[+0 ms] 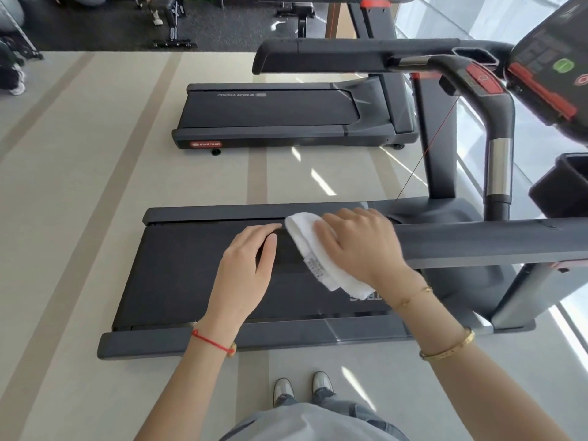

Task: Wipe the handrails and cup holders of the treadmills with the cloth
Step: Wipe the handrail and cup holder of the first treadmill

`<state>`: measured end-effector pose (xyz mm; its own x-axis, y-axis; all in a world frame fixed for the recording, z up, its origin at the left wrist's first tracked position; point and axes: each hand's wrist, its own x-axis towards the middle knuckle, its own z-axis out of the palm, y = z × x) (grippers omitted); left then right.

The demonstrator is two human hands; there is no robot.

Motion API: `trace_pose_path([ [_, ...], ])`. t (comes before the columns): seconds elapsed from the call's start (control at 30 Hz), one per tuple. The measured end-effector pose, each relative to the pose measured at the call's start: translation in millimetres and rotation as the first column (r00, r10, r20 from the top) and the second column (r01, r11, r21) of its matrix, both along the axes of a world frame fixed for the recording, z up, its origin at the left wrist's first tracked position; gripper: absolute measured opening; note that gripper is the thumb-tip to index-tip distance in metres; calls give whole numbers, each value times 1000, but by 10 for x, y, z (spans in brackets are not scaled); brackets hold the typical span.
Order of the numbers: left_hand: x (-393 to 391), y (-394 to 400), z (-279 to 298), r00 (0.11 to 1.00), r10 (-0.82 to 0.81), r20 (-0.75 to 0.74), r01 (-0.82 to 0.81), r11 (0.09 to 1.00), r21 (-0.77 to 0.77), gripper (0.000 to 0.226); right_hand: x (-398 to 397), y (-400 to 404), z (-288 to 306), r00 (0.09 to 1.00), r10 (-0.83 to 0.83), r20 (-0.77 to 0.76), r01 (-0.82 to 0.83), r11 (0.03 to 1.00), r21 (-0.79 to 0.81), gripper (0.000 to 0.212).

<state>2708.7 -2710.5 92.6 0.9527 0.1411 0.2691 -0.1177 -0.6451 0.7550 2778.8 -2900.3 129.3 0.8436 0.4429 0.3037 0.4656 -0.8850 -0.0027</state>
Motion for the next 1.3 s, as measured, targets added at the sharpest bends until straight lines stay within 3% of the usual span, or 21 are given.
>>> trace_pose_path([
  [0.17, 4, 13, -11, 1000, -7, 0, 7, 1000, -4, 30, -123, -105, -138, 975, 183, 129, -194, 978, 81, 35],
  [0.33, -3, -2, 2, 1000, 11, -3, -11, 1000, 2, 31, 44, -424, -84, 983, -119, 140, 94, 980, 178, 37],
  [0.5, 0, -5, -16, 1000, -1, -8, 1, 1000, -6, 32, -77, -94, -145, 982, 87, 168, -110, 985, 129, 35],
  [0.63, -11, 1, -6, 1000, 1, -5, -1, 1000, -8, 31, -111, -278, -186, 971, 163, 177, -183, 977, 106, 33],
  [0.8, 10, -6, 33, 1000, -3, -16, 4, 999, 41, 31, 58, -468, -37, 979, -176, 103, 158, 974, 160, 37],
  [0.97, 16, -85, 83, 1000, -16, -14, 17, 994, 106, 31, -115, -37, -162, 984, 70, 164, -97, 981, 168, 33],
  [1.07, 42, -228, 134, 1000, -20, 9, 18, 982, 188, 30, -86, -156, -208, 967, 123, 221, -166, 968, 189, 31],
  [1.17, 99, -444, 185, 999, -31, 43, 15, 949, 314, 27, -9, -539, -228, 967, 54, 248, -97, 981, 168, 28],
  [1.3, 189, -776, 225, 1000, -21, 20, 10, 901, 434, 28, 175, -1188, -150, 961, -188, 203, 142, 965, 221, 35],
])
